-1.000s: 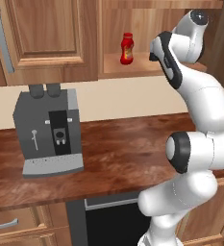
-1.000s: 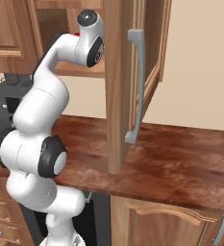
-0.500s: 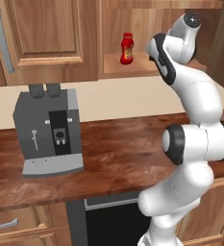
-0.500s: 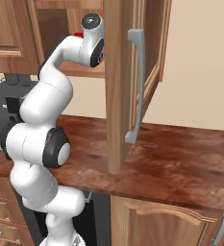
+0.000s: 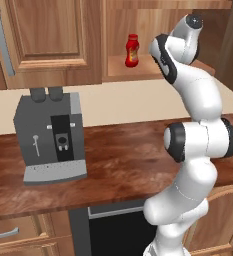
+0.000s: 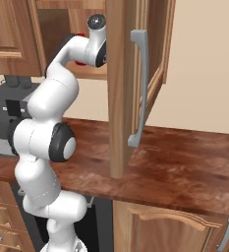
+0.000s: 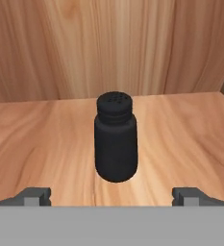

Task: Move the ketchup and shaker from the cabinet to the dining counter.

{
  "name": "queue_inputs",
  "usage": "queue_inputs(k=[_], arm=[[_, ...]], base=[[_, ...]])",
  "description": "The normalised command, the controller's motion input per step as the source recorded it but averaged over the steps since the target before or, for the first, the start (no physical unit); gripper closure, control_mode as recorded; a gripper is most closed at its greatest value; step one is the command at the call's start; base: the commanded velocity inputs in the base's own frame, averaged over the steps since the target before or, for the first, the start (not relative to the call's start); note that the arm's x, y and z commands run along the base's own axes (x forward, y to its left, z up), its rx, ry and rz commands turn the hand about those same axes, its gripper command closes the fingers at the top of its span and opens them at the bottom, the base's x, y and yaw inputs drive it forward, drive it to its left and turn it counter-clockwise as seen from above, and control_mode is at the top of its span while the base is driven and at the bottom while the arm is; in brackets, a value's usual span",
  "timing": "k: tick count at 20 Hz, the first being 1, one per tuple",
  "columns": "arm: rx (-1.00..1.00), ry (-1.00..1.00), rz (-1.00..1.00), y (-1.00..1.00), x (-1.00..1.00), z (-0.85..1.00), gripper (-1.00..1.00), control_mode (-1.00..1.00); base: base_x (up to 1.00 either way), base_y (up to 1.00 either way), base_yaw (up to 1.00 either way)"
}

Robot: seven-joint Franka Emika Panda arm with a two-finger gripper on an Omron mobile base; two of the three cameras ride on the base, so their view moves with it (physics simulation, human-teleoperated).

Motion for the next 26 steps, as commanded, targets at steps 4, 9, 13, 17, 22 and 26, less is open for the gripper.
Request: queue_inputs(k=[4,9,13,17,22,26], arm=[[0.0,0.02,0.0,-0.12,0.21,-0.03,-1.0,-1.0],[0.0,0.0,0.0,-0.05,0.25,-0.07,-1.0,-1.0],[0.0,0.0,0.0,-0.03,0.24,-0.09,-1.0,-1.0],[0.0,0.0,0.0,0.0,0.25,-0.1,-1.0,-1.0],[0.0,0.0,0.0,0.0,0.22,-0.08,-1.0,-1.0],[0.0,0.0,0.0,0.0,0.16,-0.11,-1.0,-1.0]], base=[[0.0,0.0,0.0],[0.0,0.0,0.0],[0.0,0.0,0.0],[0.0,0.0,0.0],[0.0,0.0,0.0],[0.0,0.0,0.0]])
